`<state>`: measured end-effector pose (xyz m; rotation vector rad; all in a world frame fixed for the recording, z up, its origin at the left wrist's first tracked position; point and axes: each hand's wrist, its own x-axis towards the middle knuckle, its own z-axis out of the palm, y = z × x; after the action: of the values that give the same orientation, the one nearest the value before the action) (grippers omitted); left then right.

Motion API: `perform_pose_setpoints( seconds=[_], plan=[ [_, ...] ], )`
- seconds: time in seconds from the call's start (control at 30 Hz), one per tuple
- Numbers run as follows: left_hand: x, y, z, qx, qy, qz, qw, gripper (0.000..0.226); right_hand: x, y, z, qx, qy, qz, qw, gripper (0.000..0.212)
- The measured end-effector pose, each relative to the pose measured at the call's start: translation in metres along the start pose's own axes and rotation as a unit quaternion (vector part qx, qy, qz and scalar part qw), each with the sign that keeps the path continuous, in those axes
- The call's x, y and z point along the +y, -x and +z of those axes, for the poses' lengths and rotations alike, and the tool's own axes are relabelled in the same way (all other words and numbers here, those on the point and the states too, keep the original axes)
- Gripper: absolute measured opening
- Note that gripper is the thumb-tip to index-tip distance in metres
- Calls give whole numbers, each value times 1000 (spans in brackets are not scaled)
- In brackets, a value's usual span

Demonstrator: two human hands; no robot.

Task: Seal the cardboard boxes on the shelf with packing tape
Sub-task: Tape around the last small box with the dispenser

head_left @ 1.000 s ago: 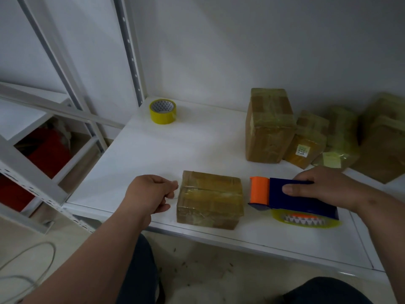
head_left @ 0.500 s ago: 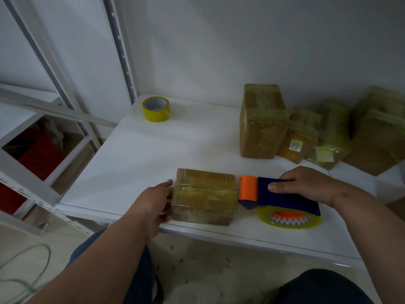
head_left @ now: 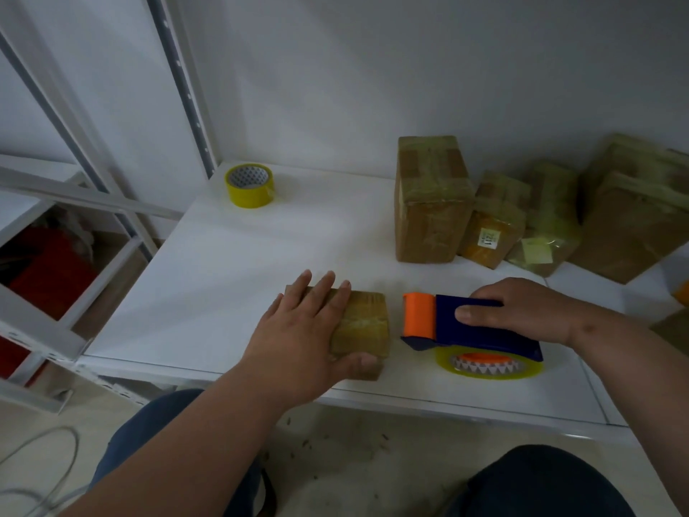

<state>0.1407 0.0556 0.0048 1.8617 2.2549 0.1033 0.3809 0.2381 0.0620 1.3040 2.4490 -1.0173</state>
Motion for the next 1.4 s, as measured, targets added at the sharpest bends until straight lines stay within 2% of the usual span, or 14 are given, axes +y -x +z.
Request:
perform_pose_setpoints(
  seconds=[0.13, 0.37, 0.57, 0.77, 0.87, 0.97, 1.03, 1.1, 1.27, 1.33, 1.4],
  plan=[
    [0, 0, 2, -2, -5, 9, 1000, 102, 13, 13, -8, 12, -10, 1, 1000, 79],
    [-2, -1, 5, 7, -3, 16, 1000, 107, -8, -2, 6, 5, 92, 13, 996, 50],
    [0, 0, 3, 6, -7, 13, 1000, 105, -27, -22, 8, -35, 100, 53, 993, 48],
    [2, 1, 2, 9, -9, 12, 1000, 109, -26, -31, 4, -71, 2, 141, 987, 39],
    [3, 2, 0, 0, -1, 6, 1000, 108, -24, -30, 13, -90, 42, 153, 983, 43],
    [0, 2, -2, -1, 27, 2, 1000, 107, -22, -19, 9, -32, 17, 146, 989, 52],
    [-2, 1, -4, -2, 34, 27, 999, 96, -21, -4, -1, 22, -3, 144, 989, 56],
    [-3, 2, -10, -18, 9, 57, 998, 83, -18, 12, -8, 70, -18, 136, 988, 57],
    [7, 3, -35, -19, -69, 74, 995, 70, -8, 42, -3, 136, -47, 127, 981, 51],
    [16, 5, -40, -34, -46, 58, 997, 72, -6, 49, 2, 151, -59, 125, 979, 49],
    [27, 6, -39, -41, -17, 27, 999, 83, -6, 52, 9, 164, -71, 119, 977, 46]
  ],
)
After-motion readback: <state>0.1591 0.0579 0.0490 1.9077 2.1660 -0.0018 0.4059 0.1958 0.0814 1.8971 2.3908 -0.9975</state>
